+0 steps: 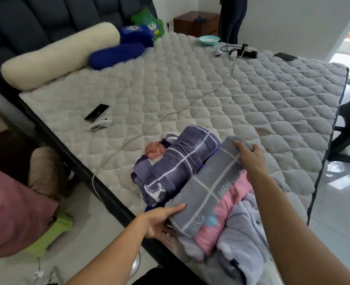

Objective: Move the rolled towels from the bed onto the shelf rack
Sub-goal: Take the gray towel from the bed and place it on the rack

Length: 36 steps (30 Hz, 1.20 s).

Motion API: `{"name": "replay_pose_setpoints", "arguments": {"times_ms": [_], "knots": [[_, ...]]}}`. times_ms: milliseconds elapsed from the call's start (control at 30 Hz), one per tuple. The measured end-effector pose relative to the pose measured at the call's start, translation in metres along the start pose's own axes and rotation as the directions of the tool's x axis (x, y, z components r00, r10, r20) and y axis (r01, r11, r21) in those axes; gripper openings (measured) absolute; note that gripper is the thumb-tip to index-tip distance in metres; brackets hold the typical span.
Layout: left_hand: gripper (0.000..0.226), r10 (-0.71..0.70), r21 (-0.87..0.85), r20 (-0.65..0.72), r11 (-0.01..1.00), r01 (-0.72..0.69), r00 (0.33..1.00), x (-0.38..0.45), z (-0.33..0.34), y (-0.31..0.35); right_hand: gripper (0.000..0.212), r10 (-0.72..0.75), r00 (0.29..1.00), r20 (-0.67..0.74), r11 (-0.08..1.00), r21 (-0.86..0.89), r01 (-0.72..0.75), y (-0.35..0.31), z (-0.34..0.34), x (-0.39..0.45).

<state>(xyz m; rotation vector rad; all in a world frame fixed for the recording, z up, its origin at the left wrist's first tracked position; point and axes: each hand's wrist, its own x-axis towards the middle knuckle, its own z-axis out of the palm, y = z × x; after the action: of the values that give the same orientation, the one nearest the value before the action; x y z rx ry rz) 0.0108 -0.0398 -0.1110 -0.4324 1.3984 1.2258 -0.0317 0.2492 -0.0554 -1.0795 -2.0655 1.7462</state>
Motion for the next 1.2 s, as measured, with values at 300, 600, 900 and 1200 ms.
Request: {"name": "replay_pose_setpoints", "arguments": {"times_ms": [300,600,900,1200], "knots": [[0.052,0.208,-0.291,-0.151,0.925,-0.244,0.966,-0.067,0.003,-0.068,0.039,-0.368,0.922,0.117,0.930,0.033,0.367,-0.070,0.034,-0.120],[0.055,0.171,-0.497,-0.579,0.700,-0.512,0.797,-0.161,-0.071,-0.196,0.054,-0.577,0.589,0.565,0.742,0.061,0.668,-0.100,0.167,-0.279],[0.049,-0.040,-0.519,-0.849,0.256,-0.815,0.528,-0.295,-0.132,-0.385,0.045,-0.645,-0.064,0.762,0.484,0.471,0.738,-0.097,0.272,-0.544],[0.085,-0.256,-0.295,-0.914,-0.109,-0.949,0.314,-0.413,-0.157,-0.568,0.037,-0.567,-0.577,0.588,0.324,0.803,0.499,-0.078,0.319,-0.831]]}}
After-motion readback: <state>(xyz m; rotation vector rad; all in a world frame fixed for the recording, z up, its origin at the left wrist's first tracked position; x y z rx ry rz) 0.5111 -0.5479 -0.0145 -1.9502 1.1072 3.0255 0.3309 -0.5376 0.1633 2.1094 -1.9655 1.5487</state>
